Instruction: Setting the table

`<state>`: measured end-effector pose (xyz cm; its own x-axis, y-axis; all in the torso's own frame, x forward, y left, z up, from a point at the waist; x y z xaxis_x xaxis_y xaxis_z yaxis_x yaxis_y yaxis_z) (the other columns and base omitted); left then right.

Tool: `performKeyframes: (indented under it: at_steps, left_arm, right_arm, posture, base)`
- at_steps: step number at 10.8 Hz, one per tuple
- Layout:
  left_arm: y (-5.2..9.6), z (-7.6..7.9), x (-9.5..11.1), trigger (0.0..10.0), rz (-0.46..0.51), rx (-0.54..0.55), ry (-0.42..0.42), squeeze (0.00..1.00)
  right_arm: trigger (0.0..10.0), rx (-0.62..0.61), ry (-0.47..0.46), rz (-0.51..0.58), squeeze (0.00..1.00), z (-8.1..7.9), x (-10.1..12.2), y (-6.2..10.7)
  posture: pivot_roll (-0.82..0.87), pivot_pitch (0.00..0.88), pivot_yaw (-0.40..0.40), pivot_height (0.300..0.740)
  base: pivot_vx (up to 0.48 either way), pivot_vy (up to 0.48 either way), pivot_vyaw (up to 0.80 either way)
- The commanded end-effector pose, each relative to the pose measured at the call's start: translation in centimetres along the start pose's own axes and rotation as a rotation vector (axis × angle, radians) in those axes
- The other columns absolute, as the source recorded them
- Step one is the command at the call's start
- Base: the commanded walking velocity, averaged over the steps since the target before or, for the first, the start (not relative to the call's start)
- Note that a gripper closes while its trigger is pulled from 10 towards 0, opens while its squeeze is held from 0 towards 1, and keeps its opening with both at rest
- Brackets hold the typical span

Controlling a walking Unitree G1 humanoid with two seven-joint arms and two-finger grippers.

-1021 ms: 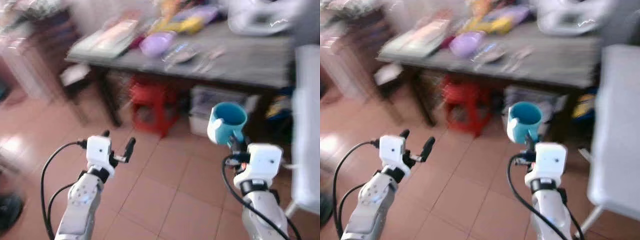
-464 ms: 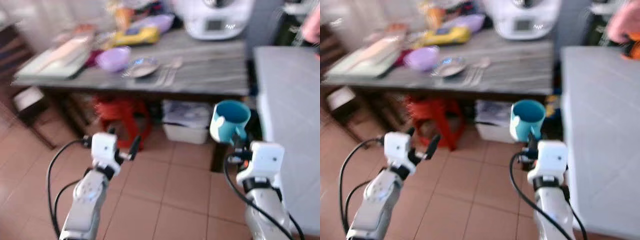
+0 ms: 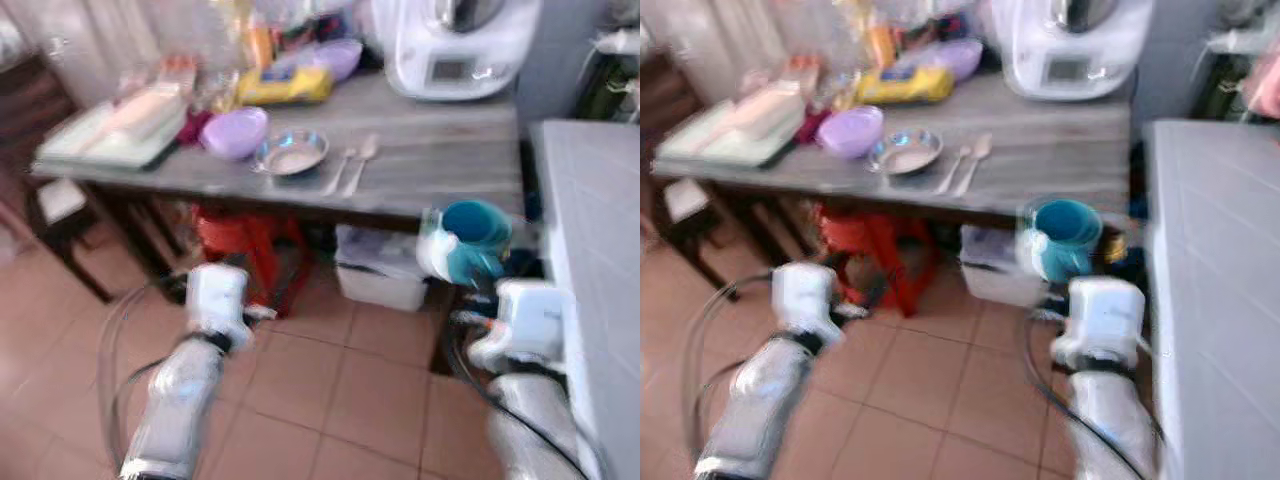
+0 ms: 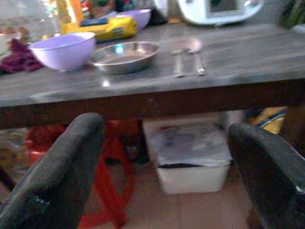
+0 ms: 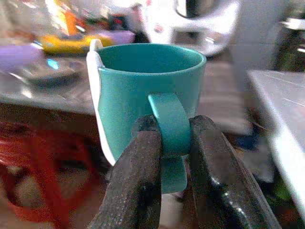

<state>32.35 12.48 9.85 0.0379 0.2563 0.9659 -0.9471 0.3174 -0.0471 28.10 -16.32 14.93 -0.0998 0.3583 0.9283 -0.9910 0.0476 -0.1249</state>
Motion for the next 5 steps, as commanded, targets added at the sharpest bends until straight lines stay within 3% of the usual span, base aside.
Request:
performKeyframes:
  at_steps: [1, 5]
  left_arm:
    - [-0.16, 0.59, 0.27, 10.0, 0.012, -0.019, 0.0, 0.0]
    - [-0.18, 0.66, 0.23, 10.0, 0.01, -0.023, 0.001, 0.0]
  right_arm:
    - [10.0, -0.014, 0.011, 0.006, 0.0, 0.64, 0.14, 0.04]
    - [10.0, -0.007, 0.008, 0.01, 0.0, 0.32, 0.24, 0.06]
  posture:
    - [-0.13, 0.072, 0.14, 0.74]
    - [-0.13, 0.074, 0.145, 0.74]
  base:
    - [0.274, 0.0, 0.49]
    - [0.281, 0.0, 0.46]
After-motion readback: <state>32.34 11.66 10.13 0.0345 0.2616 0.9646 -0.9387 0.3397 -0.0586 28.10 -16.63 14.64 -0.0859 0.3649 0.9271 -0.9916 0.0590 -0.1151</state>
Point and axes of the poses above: a point about 5 cm out from each wrist's last joint towards the gripper, its own y axis pointing back from the gripper into the wrist, its own x axis along the axis of the wrist's last joint, z = x × y, the point moved 5 cm from there along -y, pointing out of the wrist towards the gripper, and after that the axes turned 15 degrees about y, right-handed, at the moved point
